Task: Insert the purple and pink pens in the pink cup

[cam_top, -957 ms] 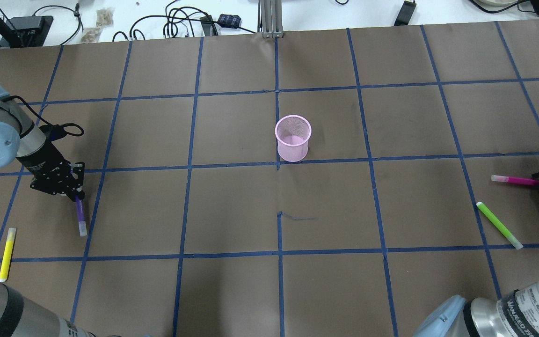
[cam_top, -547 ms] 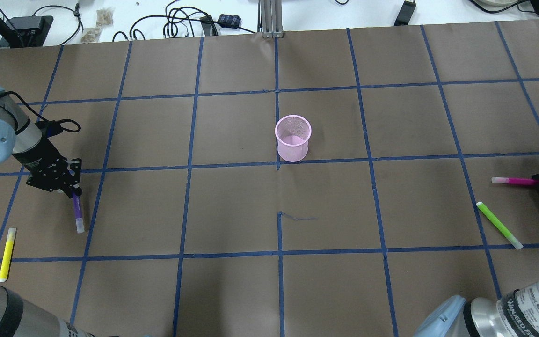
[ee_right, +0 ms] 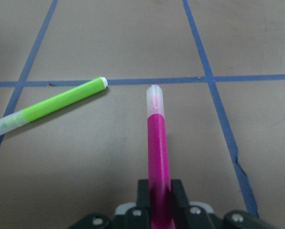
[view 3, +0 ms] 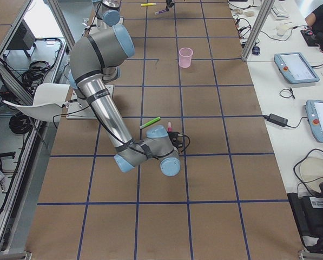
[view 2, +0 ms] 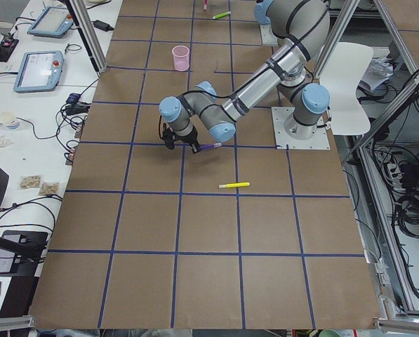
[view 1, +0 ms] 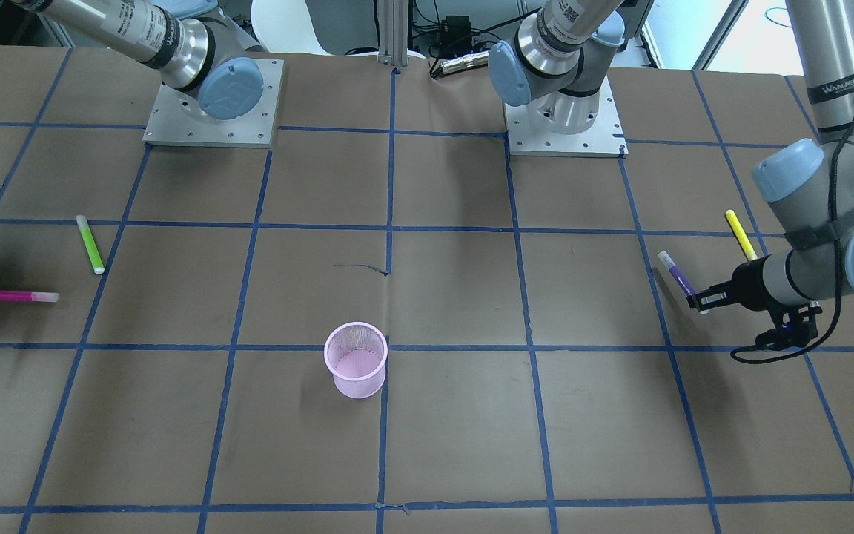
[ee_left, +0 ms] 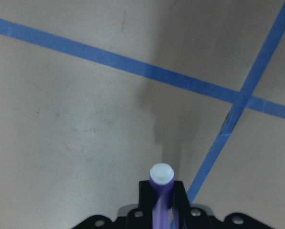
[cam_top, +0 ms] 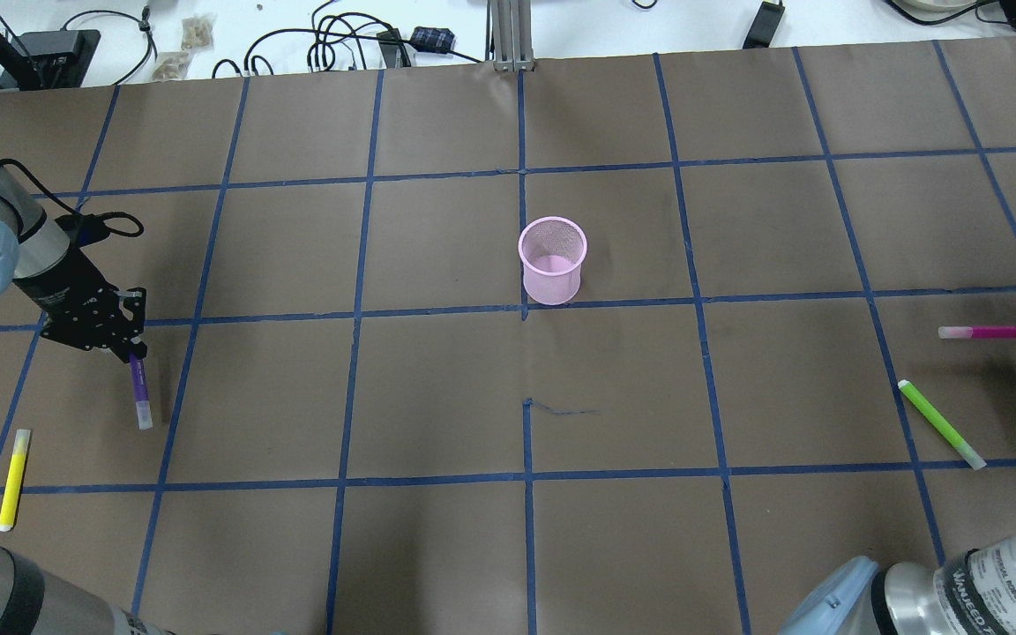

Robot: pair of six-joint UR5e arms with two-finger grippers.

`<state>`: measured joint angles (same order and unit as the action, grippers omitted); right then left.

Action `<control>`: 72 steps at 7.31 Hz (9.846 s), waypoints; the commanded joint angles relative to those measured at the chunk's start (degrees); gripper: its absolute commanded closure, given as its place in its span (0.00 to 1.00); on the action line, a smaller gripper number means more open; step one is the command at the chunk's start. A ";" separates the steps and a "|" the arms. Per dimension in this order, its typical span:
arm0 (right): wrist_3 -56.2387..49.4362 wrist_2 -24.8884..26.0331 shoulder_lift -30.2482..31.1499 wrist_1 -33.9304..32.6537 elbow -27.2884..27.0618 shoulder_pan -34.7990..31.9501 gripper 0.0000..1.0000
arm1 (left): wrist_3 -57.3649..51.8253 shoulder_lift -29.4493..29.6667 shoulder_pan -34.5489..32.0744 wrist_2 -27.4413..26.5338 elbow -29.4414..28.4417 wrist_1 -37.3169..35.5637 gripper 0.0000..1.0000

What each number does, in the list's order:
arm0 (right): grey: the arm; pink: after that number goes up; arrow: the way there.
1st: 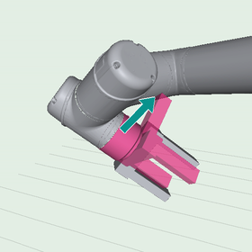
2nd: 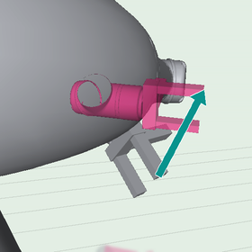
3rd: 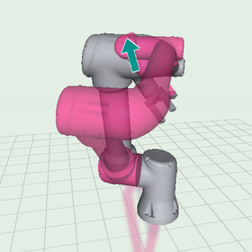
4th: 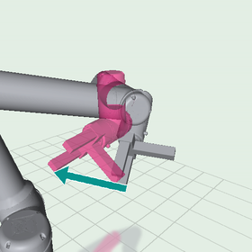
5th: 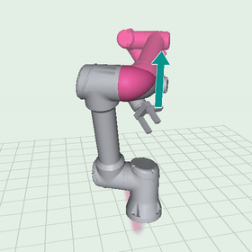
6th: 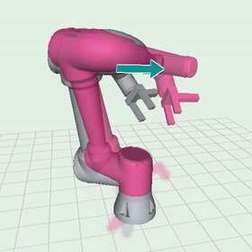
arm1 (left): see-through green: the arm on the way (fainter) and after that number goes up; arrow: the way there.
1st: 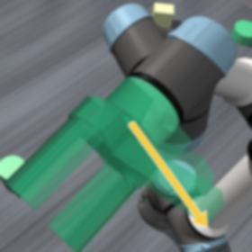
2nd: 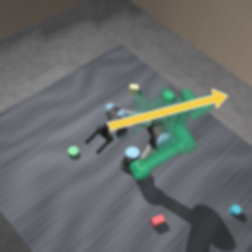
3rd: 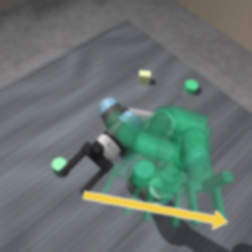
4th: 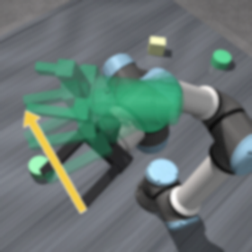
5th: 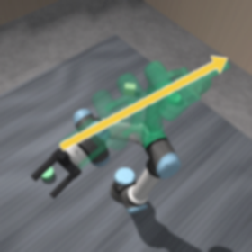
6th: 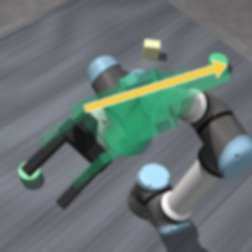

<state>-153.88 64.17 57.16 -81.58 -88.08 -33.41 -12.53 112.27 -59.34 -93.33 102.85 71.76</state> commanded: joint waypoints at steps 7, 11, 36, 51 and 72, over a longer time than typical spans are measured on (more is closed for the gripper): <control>62.72 3.30 25.99 -7.30 0.19 -40.62 1.00 | 0.05 -3.63 -1.13 1.40 -2.72 0.13 1.00; 83.45 17.87 21.61 -19.57 0.19 -61.90 1.00 | -0.83 -6.71 -1.74 5.95 -4.23 0.13 1.00; 155.46 26.18 27.22 -7.89 6.16 -59.15 0.30 | 33.10 -1.18 -51.23 -1.85 -12.49 -29.75 1.00; 154.67 26.36 27.39 -8.51 5.90 -58.70 0.00 | 28.44 4.88 -53.34 -1.24 -11.09 -39.33 1.00; 154.75 26.27 27.31 -8.60 5.90 -58.70 0.00 | 14.12 -22.20 -28.82 2.89 -15.22 12.36 0.00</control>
<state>0.88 90.44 84.46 -90.17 -82.18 -92.11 1.83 89.62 -88.22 -90.53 87.63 85.18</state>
